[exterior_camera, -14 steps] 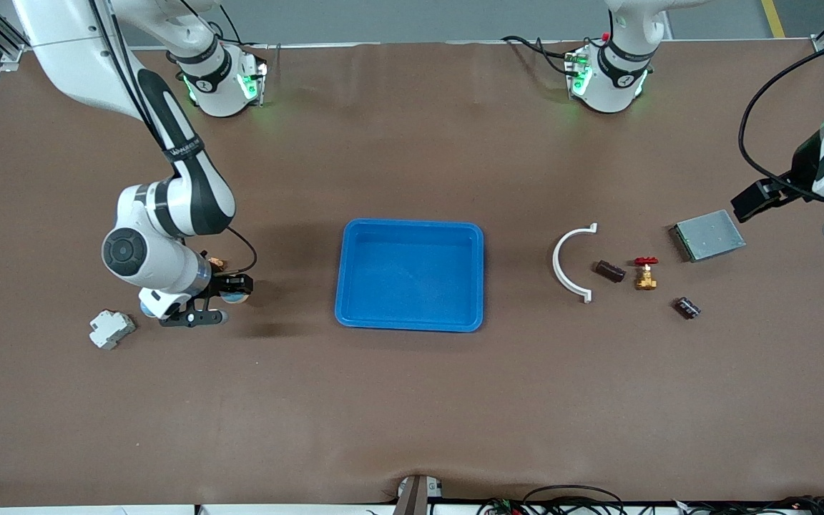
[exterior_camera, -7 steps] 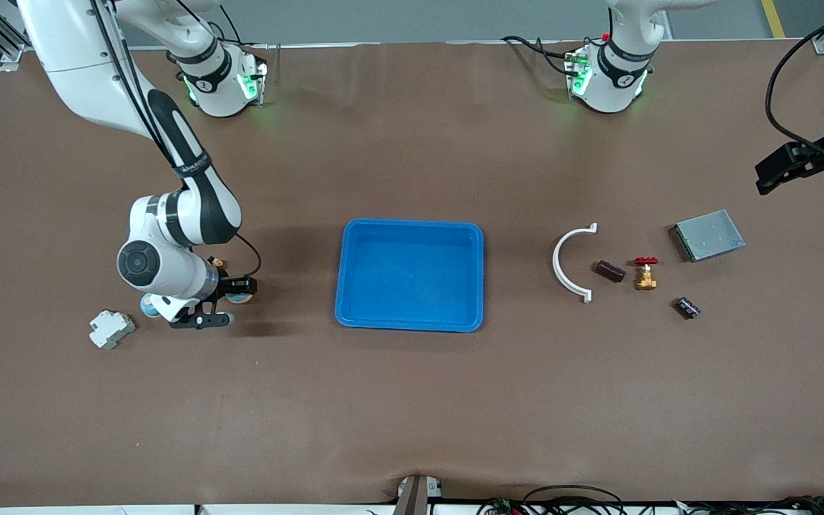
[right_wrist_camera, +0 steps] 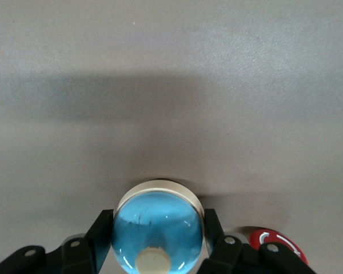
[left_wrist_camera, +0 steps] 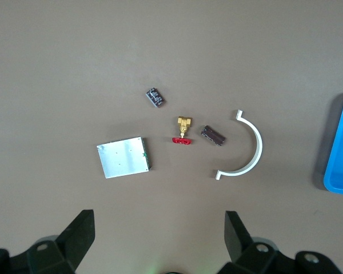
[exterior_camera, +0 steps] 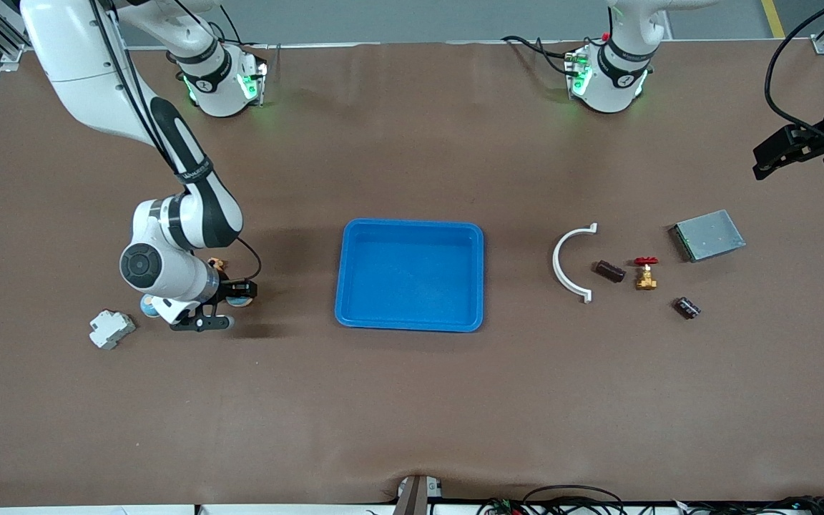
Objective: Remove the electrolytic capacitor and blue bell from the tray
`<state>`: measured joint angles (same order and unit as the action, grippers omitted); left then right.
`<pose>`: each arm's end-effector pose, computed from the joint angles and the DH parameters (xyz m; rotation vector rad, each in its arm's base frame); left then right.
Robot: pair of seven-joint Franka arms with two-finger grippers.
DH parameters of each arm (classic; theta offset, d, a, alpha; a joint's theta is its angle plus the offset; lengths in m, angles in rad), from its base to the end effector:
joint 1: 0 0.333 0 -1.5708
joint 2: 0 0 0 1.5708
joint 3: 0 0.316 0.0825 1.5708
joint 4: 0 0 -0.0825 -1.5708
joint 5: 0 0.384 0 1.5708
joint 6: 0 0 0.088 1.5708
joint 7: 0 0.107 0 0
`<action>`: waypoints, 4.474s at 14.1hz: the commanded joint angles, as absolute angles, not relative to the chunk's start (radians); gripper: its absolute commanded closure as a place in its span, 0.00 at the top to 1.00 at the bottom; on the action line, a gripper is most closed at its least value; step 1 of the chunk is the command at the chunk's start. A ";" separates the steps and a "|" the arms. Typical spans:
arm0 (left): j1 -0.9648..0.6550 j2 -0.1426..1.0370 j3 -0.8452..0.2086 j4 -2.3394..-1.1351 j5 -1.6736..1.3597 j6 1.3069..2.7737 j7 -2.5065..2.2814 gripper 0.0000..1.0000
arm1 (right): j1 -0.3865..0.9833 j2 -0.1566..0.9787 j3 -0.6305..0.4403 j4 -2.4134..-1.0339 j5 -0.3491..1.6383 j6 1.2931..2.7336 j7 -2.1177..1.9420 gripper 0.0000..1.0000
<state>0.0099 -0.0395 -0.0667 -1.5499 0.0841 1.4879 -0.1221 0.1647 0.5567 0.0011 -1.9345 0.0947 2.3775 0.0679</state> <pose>0.5335 -0.0216 0.6490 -3.0514 -0.1090 0.0225 0.6020 0.1017 0.1858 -3.0873 -0.0396 0.1856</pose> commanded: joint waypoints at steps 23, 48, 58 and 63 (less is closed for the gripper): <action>0.014 -0.075 -0.063 -1.577 0.066 1.493 -0.112 1.00 | -0.029 0.126 0.008 -1.507 0.023 1.390 0.002 1.00; 0.017 -0.092 -0.069 -1.577 -0.008 1.457 -0.078 1.00 | -0.118 -0.002 0.018 -1.646 0.018 1.606 0.002 1.00; 0.012 -0.069 -0.075 -1.539 0.008 1.456 -0.095 1.00 | -0.118 -0.014 0.020 -1.543 0.020 1.496 0.002 1.00; 0.014 -0.067 -0.074 -1.525 0.009 1.456 -0.091 1.00 | -0.121 -0.009 0.017 -1.545 0.020 1.488 0.002 1.00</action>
<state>0.0090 -0.0705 -0.0730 -1.5491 0.0147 1.4679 -0.1010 -0.1180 -0.0050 0.0154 -1.5409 0.0310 1.4967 -0.0030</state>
